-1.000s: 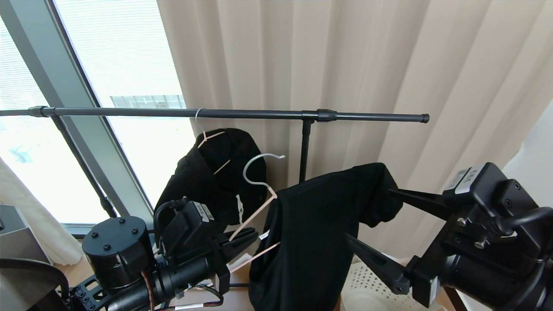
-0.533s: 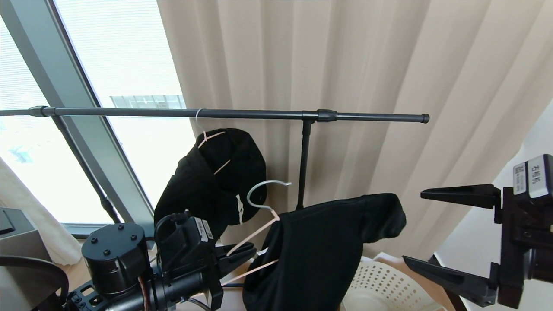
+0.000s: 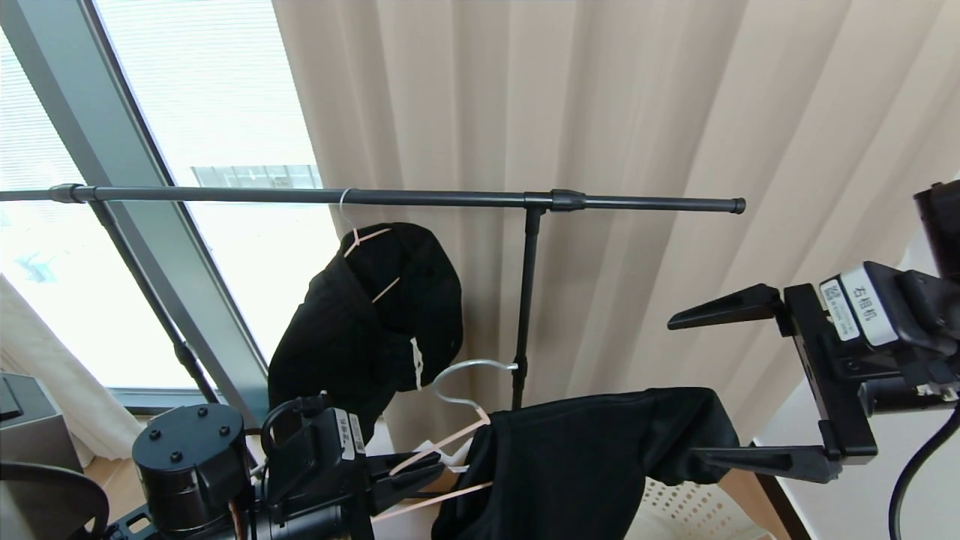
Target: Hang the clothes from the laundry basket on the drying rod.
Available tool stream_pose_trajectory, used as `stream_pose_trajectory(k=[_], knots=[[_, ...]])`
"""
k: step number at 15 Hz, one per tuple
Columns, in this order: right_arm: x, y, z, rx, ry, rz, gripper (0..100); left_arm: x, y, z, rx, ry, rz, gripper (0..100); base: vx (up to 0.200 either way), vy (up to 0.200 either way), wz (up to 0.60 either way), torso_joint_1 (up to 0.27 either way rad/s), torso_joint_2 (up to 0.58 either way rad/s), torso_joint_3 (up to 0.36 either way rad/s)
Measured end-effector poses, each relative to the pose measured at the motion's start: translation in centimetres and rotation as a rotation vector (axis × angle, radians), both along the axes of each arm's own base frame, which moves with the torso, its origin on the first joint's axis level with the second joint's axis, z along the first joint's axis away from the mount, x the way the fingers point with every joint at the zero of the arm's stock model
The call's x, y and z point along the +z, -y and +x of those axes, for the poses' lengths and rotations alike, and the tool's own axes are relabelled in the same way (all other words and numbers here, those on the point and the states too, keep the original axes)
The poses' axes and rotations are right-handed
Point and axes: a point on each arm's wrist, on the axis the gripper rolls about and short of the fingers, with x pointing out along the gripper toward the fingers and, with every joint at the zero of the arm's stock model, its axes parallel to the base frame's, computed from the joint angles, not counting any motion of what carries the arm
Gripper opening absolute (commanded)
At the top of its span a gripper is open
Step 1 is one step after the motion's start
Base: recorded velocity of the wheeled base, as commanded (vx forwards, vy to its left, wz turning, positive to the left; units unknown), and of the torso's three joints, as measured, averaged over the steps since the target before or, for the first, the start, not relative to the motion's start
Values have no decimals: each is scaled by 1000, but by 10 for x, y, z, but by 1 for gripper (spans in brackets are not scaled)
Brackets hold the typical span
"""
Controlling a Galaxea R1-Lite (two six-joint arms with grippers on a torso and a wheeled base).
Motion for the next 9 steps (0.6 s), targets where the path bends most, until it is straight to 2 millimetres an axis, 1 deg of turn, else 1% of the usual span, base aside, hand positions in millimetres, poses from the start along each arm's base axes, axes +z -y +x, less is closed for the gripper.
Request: stream_pose_trajectory(k=[1,3,6,9], knots=[[-2,-4,5,28,-41,-20,100,0,0,-1,-3,-1,1,0,0,0,0,0,0,0],[-6,-13,14,65,-70,-34,100,0,1,-3,-9,-2,1,0,0,0,0,0,0,0],[-18,-32,25,116,-108,-56,100,0,2,-4,-17,-3,3,0,0,0,0,0,0,0],[-28,-43,35,134,-144,-71,100,0,2,-5,-20,-2,4,0,0,0,0,0,0,0]])
